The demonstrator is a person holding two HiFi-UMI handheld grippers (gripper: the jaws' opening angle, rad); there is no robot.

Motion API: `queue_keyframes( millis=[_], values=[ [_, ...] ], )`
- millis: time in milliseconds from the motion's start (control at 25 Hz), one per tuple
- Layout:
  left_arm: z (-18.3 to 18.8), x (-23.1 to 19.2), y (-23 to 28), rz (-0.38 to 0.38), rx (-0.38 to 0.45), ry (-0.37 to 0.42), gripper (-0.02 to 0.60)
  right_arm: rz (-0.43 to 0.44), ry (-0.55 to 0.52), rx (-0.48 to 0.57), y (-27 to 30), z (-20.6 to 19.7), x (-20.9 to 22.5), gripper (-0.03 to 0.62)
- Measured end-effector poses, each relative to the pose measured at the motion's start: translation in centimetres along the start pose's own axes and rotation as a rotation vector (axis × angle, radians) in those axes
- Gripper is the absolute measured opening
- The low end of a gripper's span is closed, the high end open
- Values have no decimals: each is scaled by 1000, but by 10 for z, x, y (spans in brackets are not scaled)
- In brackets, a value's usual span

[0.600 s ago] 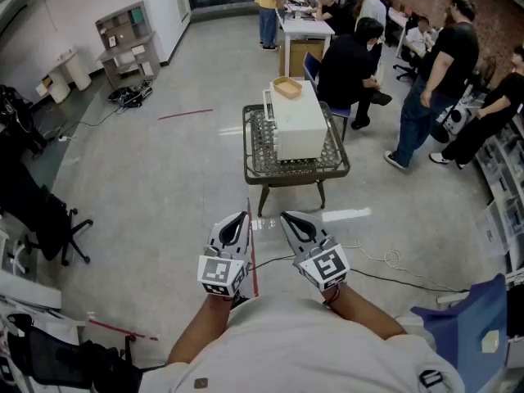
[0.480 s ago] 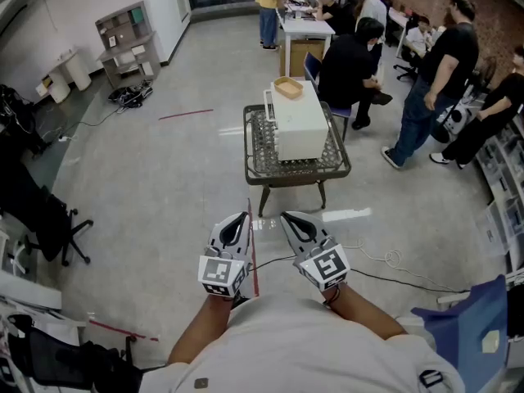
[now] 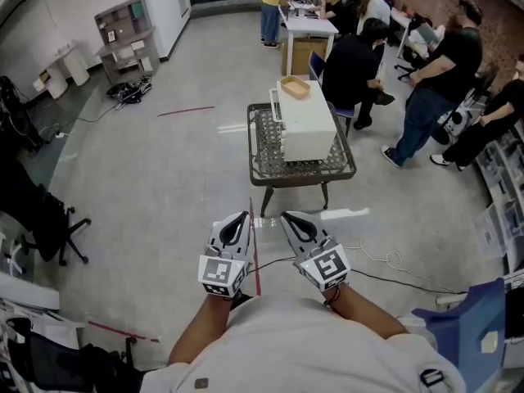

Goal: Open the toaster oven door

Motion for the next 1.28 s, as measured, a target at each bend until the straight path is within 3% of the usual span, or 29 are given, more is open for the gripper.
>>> queue_keyframes(
  millis=[160,680,920,1160,1280],
  values=[
    [3,-39,0,16,0,55,17,-4,-21,-9,32,-2,-5,18],
    [23,-198,-4,13,8,81,17,16,4,11,188,20,-48,18],
    [9,-260,-17,27,-20,52,17,44,3,0,247,11,-75,18],
    [-3,-290,-26,48,-35,37,17,74,16,-15,280,9,-88,18],
    [-5,-305,-28,63,-40,-9,17,100,8,-26,300,5,-96,18]
  ],
)
Point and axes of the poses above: the fingertips, and each gripper's own axes: y forward along the fingers, x to its right, z out of its top, the point moved 4 cm from there along -y, backward along the fingers, and after that the axes turned 6 degrees about z, right-handed, at the moved point
